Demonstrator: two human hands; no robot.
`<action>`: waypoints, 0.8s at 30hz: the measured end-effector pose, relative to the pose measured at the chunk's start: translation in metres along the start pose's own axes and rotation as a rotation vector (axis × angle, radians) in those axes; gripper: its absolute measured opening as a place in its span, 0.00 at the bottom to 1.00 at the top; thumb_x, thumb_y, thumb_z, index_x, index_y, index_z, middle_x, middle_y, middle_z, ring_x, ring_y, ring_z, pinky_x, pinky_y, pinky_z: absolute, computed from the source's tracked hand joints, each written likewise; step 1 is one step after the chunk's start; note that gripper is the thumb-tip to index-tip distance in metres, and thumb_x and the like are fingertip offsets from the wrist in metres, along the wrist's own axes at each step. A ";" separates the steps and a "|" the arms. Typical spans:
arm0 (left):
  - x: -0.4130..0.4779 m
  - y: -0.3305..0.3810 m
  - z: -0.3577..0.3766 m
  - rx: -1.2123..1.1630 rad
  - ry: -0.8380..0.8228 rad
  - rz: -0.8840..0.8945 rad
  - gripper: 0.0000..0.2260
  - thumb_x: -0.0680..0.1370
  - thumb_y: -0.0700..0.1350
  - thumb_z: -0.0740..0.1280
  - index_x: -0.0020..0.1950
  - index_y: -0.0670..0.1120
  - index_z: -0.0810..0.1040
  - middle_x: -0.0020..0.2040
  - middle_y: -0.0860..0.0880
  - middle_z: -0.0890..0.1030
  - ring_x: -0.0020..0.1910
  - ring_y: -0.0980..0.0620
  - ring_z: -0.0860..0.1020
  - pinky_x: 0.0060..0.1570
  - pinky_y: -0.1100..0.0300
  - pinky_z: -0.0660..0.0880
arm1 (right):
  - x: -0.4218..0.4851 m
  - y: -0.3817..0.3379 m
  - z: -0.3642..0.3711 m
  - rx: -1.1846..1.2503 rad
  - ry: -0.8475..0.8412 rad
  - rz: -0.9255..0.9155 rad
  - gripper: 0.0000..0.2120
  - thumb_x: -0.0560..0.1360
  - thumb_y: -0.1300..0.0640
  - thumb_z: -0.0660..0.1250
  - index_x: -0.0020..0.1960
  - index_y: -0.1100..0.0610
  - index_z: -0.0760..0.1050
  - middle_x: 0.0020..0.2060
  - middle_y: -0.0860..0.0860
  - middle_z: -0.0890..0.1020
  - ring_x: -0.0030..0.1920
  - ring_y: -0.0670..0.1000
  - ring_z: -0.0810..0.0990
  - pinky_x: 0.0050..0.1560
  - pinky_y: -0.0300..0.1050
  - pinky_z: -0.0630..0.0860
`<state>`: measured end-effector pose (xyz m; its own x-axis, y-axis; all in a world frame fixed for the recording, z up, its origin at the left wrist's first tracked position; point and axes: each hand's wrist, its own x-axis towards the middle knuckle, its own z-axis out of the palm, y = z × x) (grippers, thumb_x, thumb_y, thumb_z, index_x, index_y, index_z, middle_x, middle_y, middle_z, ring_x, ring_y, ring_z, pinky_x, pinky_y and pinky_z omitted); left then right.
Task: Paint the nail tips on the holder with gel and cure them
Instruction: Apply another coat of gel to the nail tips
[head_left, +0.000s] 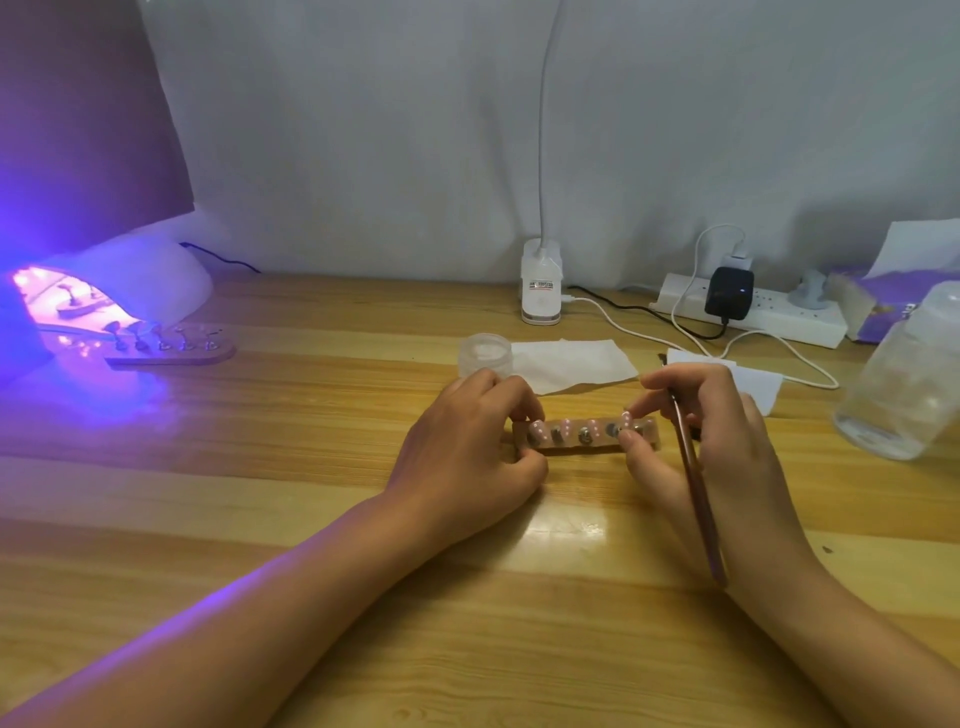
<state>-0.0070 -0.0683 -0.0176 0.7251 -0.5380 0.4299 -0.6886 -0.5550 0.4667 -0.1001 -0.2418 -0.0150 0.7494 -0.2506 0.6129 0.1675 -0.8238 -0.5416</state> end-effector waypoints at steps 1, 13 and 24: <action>0.000 0.000 0.000 0.002 0.001 0.006 0.09 0.72 0.48 0.69 0.51 0.56 0.76 0.47 0.58 0.74 0.47 0.57 0.71 0.44 0.57 0.75 | 0.000 0.000 0.000 0.004 -0.001 0.006 0.21 0.71 0.62 0.73 0.61 0.56 0.70 0.48 0.47 0.79 0.53 0.53 0.76 0.51 0.43 0.71; -0.001 0.002 -0.001 0.003 -0.014 0.024 0.09 0.72 0.47 0.68 0.52 0.56 0.76 0.49 0.57 0.74 0.48 0.57 0.71 0.45 0.55 0.75 | 0.001 -0.003 0.001 0.024 -0.030 0.038 0.20 0.72 0.62 0.73 0.59 0.51 0.68 0.46 0.43 0.78 0.54 0.54 0.76 0.54 0.52 0.74; -0.002 0.004 -0.001 -0.009 -0.020 -0.002 0.09 0.73 0.48 0.68 0.52 0.55 0.77 0.49 0.57 0.74 0.50 0.56 0.72 0.47 0.55 0.75 | 0.000 -0.001 0.000 -0.003 -0.068 0.054 0.23 0.71 0.63 0.73 0.61 0.55 0.68 0.49 0.47 0.78 0.52 0.52 0.77 0.50 0.44 0.72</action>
<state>-0.0111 -0.0683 -0.0157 0.7260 -0.5497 0.4131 -0.6869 -0.5506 0.4744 -0.1005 -0.2411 -0.0145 0.7993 -0.2592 0.5422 0.1238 -0.8118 -0.5706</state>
